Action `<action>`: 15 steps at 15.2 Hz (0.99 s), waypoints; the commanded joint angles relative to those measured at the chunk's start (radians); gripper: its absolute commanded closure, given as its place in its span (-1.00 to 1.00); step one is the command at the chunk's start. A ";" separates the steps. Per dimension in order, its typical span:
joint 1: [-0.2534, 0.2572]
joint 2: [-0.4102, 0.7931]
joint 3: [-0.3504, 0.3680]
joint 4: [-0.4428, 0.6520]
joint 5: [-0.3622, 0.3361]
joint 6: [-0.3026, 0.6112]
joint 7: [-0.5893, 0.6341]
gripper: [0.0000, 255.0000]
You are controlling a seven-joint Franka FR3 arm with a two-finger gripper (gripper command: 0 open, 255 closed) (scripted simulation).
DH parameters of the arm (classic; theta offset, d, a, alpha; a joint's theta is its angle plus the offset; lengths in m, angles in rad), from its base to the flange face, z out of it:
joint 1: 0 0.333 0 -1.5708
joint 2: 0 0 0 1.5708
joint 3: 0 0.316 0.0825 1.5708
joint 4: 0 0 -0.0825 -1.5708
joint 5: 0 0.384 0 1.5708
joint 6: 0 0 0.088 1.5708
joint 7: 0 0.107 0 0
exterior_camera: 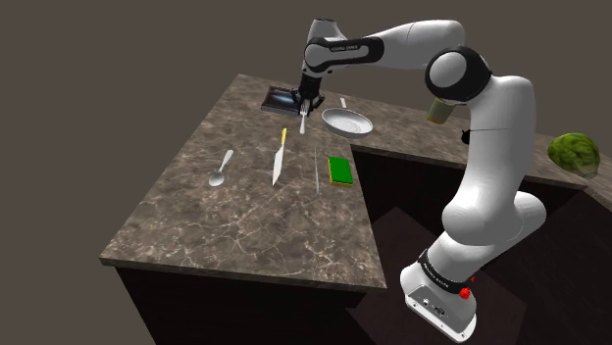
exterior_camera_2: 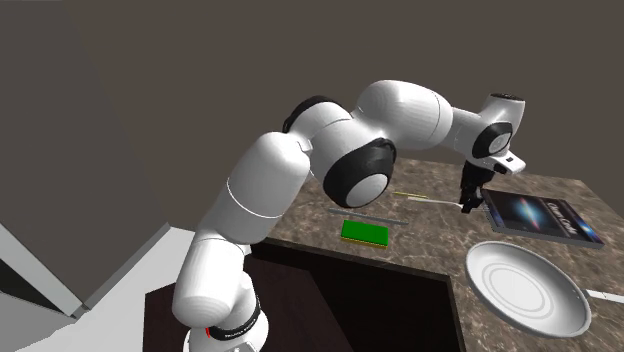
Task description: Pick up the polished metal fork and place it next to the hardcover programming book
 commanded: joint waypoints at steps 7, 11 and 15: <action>0.000 0.032 -0.010 -0.056 -0.016 0.086 0.012 1.00; 0.001 0.045 -0.013 -0.070 -0.022 0.112 0.017 1.00; 0.001 0.045 -0.014 -0.070 -0.022 0.112 0.017 1.00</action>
